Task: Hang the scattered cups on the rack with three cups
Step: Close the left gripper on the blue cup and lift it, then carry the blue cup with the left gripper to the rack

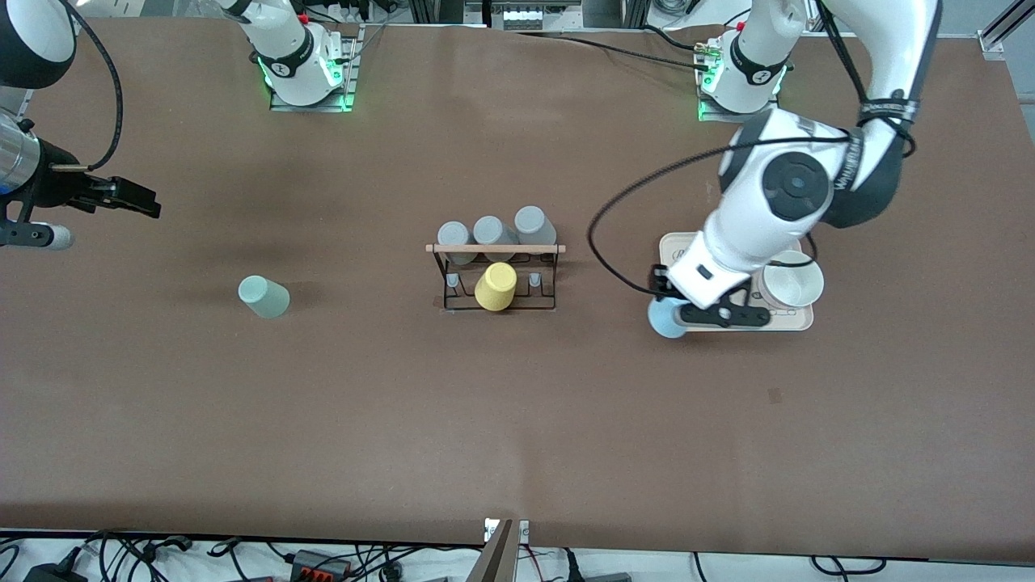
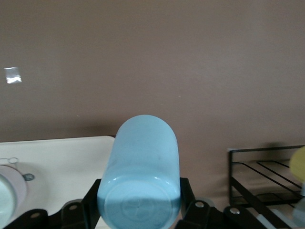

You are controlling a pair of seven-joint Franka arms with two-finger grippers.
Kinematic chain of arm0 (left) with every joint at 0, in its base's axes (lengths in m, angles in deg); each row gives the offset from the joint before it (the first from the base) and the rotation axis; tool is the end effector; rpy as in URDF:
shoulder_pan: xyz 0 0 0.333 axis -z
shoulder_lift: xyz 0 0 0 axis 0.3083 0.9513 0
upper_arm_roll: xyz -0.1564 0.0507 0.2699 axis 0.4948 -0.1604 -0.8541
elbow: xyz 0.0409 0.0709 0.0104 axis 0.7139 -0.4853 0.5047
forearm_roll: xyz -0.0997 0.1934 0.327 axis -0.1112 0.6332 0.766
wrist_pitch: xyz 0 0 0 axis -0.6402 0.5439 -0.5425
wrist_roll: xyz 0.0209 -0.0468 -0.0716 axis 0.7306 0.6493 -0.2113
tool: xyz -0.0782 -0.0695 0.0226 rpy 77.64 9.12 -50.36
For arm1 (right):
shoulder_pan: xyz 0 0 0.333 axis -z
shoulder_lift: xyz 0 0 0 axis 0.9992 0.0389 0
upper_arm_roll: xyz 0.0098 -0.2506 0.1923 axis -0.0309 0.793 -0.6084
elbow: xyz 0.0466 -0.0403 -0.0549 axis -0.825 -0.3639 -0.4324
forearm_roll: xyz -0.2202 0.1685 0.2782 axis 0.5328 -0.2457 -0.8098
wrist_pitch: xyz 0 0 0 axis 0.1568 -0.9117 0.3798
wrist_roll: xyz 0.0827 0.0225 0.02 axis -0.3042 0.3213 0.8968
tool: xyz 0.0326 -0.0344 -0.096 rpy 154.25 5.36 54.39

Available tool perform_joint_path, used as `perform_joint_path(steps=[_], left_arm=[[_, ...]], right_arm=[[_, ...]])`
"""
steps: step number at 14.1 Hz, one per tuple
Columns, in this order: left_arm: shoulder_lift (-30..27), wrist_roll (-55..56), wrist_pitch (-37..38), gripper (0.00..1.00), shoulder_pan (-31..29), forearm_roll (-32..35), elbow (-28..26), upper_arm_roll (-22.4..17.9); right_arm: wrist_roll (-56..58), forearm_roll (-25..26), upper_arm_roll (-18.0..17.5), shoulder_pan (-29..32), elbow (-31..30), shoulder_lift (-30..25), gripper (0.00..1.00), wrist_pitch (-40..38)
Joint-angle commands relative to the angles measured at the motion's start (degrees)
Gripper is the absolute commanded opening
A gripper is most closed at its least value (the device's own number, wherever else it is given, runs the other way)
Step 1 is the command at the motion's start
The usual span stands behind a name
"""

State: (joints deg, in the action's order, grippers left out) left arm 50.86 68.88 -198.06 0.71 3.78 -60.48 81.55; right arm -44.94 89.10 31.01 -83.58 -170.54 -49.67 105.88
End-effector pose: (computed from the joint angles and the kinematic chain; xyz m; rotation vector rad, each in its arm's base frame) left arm 0.6004 -0.2653 0.4073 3.0690 -0.0269 0.0106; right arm 0.5611 -0.0242 0.5420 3.1106 -0.1074 -0.2332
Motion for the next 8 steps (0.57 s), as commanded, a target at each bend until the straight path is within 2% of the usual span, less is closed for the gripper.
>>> perform_joint_path(steps=[1, 6, 8], left_arm=[[2.6, 4.3, 1.4, 0.37, 4.1, 0.5, 3.0, -0.3], [7.1, 10.5, 2.1, 0.36, 10.2, 0.5, 10.9, -0.3], [9.2, 10.6, 5.7, 0.36, 11.1, -0.1, 15.8, -0.3]], right_arm=[[0.2, -0.1, -0.2, -0.1, -1.9, -1.5, 1.0, 0.7], [0.3, -0.2, -0.2, -0.1, -2.1, -1.4, 1.0, 0.7], [0.3, -0.1, -0.2, -0.1, -2.1, -1.4, 1.0, 0.8]])
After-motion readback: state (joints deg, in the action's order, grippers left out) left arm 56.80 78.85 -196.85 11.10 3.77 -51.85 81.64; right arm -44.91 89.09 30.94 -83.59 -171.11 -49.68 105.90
